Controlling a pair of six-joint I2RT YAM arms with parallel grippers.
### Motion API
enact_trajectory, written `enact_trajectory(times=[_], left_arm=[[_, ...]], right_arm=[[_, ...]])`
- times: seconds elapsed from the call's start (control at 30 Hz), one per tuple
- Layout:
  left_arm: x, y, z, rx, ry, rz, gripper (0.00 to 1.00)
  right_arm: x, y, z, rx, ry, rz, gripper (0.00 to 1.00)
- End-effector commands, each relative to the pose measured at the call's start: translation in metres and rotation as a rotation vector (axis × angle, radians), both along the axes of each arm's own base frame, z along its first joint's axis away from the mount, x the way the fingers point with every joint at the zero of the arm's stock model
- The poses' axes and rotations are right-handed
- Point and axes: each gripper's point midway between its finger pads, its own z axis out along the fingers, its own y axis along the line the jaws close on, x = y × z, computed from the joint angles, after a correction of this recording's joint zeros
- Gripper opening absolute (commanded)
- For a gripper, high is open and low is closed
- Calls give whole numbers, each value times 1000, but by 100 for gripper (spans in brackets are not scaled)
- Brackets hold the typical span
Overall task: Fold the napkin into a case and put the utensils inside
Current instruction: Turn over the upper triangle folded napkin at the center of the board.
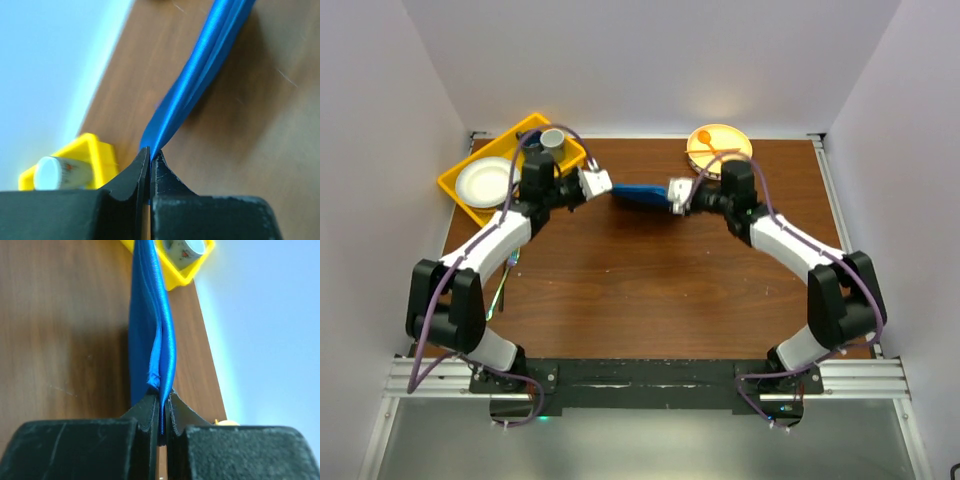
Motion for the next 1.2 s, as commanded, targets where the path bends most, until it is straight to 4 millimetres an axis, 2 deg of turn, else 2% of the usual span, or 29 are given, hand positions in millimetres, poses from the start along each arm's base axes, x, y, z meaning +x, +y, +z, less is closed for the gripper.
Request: enact_trajectory(times=[0.0, 0.03, 0.07, 0.1, 0.13, 0.17, 0.2, 0.23, 0.27, 0.3, 0.37, 0.4, 0.5, 0.6, 0.7, 1.03, 1.07, 1.1, 1.13, 1.17], left_arm=[[-29, 24, -47, 181, -59, 40, 0], [-39, 18, -47, 188, -85, 20, 0], [-49, 17, -58, 203, -73, 8, 0], [-66, 20, -77, 222, -43, 3, 0], [-76, 15, -84, 229, -37, -20, 0], [-84, 14, -91, 242, -31, -28, 0], [-99, 16, -103, 252, -17, -40, 0], [-108, 12, -109, 255, -8, -61, 0], [-116, 11, -115, 262, 8, -74, 0], [-128, 10, -124, 269, 26, -92, 0], [-144, 11, -140, 288, 76, -111, 0], [-152, 8, -143, 295, 90, -129, 0], [-173, 0, -155, 313, 137, -182, 0], [-197, -1, -170, 365, 198, -236, 0], [-211, -2, -180, 399, 247, -259, 0], [-229, -3, -194, 478, 310, -272, 0], [-234, -2, -197, 489, 326, -280, 0], [-234, -2, -197, 493, 328, -280, 7], [-236, -2, -199, 500, 334, -283, 12], [-237, -1, -199, 503, 340, -283, 17]], right_arm=[[-34, 0, -20, -102, -270, 85, 0], [-51, -2, -42, -138, -294, 119, 0], [-66, 5, -51, -147, -302, 166, 0], [-76, 6, -60, -160, -309, 189, 0], [-94, 5, -79, -195, -314, 231, 0], [-107, 9, -87, -204, -315, 274, 0], [-116, 8, -95, -219, -315, 302, 0], [-132, 6, -110, -256, -319, 346, 0], [-140, 5, -116, -269, -322, 375, 0], [-154, 0, -132, -311, -318, 423, 0], [-168, -3, -139, -332, -329, 466, 0], [-180, -8, -152, -364, -315, 507, 0], [-200, -15, -170, -416, -297, 575, 0], [-212, -20, -186, -456, -268, 616, 0], [-219, -23, -196, -491, -263, 654, 0], [-234, -36, -215, -608, -272, 766, 0], [-236, -39, -216, -618, -265, 779, 6], [-236, -39, -215, -620, -270, 778, 12], [-236, -39, -213, -620, -274, 776, 26], [-236, -39, -212, -620, -275, 774, 35]])
